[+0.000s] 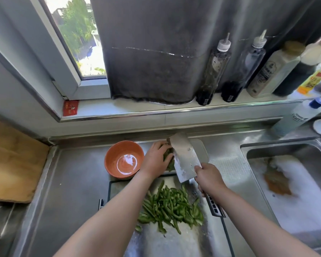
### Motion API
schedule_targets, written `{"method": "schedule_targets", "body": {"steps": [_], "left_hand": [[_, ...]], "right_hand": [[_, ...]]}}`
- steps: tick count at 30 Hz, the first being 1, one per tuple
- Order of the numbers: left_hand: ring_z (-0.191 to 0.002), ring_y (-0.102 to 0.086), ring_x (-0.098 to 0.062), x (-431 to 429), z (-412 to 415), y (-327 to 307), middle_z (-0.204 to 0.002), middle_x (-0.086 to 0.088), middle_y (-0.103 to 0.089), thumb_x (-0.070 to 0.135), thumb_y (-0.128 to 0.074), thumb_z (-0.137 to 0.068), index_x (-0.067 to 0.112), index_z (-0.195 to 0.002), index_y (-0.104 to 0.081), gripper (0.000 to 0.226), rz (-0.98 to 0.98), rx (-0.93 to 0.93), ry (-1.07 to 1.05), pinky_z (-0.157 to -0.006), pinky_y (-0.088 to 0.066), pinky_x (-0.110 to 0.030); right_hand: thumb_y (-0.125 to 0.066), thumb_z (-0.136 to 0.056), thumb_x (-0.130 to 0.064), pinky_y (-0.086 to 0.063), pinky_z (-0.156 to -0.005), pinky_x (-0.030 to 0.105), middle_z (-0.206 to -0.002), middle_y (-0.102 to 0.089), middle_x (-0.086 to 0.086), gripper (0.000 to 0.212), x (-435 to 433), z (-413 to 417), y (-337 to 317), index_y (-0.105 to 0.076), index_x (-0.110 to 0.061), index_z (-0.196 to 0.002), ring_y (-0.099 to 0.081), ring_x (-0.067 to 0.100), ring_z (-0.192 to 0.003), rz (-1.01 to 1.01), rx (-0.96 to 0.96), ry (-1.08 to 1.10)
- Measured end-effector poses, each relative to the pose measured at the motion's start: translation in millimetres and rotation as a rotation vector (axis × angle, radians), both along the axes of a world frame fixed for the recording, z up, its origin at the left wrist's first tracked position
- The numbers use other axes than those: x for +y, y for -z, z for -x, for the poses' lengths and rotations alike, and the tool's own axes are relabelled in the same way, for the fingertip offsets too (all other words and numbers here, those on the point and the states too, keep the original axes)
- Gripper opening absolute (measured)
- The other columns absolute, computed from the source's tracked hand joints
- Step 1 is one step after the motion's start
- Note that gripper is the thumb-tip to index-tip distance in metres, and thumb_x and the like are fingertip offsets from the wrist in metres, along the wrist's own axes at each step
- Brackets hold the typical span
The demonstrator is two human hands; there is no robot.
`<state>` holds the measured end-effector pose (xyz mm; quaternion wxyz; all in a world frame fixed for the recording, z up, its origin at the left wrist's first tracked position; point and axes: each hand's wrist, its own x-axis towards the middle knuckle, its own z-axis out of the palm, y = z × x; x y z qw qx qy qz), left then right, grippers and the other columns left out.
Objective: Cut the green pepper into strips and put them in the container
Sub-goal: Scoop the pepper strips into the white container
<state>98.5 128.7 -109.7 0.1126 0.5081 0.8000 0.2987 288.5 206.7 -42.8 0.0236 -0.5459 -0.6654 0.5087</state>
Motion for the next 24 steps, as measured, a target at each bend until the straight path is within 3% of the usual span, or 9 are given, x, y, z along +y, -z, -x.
{"method": "schedule_targets", "body": {"steps": [3,6,9,13,18,20,24], "left_hand": [[-0.113,-0.059,-0.018,-9,7,0,-0.125,0.0,-0.063,0.023,-0.069,-0.091,0.015,-0.111,-0.074,0.022,-0.073,0.007,-0.033,-0.092,-0.05,-0.03],[-0.111,-0.059,-0.015,-20,9,-7,-0.123,0.002,-0.064,0.032,-0.065,-0.093,0.018,-0.116,-0.072,0.027,-0.136,0.028,-0.037,-0.086,-0.048,-0.026],[-0.109,-0.056,-0.011,-25,7,-10,-0.115,0.008,-0.065,0.044,-0.06,-0.092,0.025,-0.108,-0.075,0.029,-0.123,0.16,0.163,-0.083,-0.049,-0.027],[-0.101,-0.062,-0.02,-33,2,-4,-0.107,0.003,-0.07,0.031,-0.058,-0.091,0.021,-0.103,-0.076,0.023,-0.056,0.168,0.154,-0.084,-0.051,-0.034],[-0.095,-0.056,-0.015,-48,-34,-15,-0.1,0.003,-0.061,0.022,-0.061,-0.087,0.016,-0.098,-0.068,0.014,-0.256,0.148,0.096,-0.082,-0.048,-0.032],[-0.1,-0.054,-0.014,-55,-59,-17,-0.105,0.004,-0.059,0.037,-0.061,-0.086,0.019,-0.101,-0.065,0.024,-0.19,0.119,0.187,-0.087,-0.049,-0.037],[-0.138,-0.035,-0.023,-66,-112,0,-0.147,-0.001,-0.045,0.08,-0.054,-0.072,0.026,-0.137,-0.049,0.084,0.178,0.23,0.425,-0.115,-0.03,-0.046]], "right_hand": [[-0.043,-0.102,-0.018,-0.042,-0.046,0.031,-0.064,-0.052,0.013,0.029,3,1,-3,-0.056,-0.003,-0.081,-0.049,0.026,-0.045,-0.029,-0.027,0.0],[-0.044,-0.101,-0.02,-0.047,-0.047,0.034,-0.067,-0.055,0.012,0.028,3,3,-5,-0.06,-0.001,-0.086,-0.052,0.028,-0.051,-0.053,-0.039,-0.002],[-0.045,-0.1,-0.019,-0.046,-0.055,0.035,-0.07,-0.057,0.01,0.026,2,6,-7,-0.06,-0.004,-0.085,-0.051,0.027,-0.057,-0.078,-0.044,0.006],[-0.043,-0.101,-0.02,-0.042,-0.045,0.029,-0.072,-0.051,0.011,0.025,0,2,-10,-0.054,-0.005,-0.084,-0.045,0.024,-0.054,-0.056,-0.037,0.064],[-0.041,-0.105,-0.024,-0.039,-0.04,0.026,-0.07,-0.05,0.012,0.03,-3,-31,-7,-0.046,-0.011,-0.077,-0.045,0.024,-0.052,-0.09,-0.015,0.12],[-0.042,-0.105,-0.024,-0.041,-0.045,0.028,-0.069,-0.05,0.011,0.032,-4,-50,-1,-0.045,-0.012,-0.075,-0.046,0.024,-0.054,-0.128,-0.019,0.131],[-0.042,-0.105,-0.026,-0.041,-0.046,0.03,-0.068,-0.049,0.01,0.033,-10,-92,10,-0.046,-0.011,-0.076,-0.044,0.022,-0.053,-0.132,-0.009,0.172]]}}
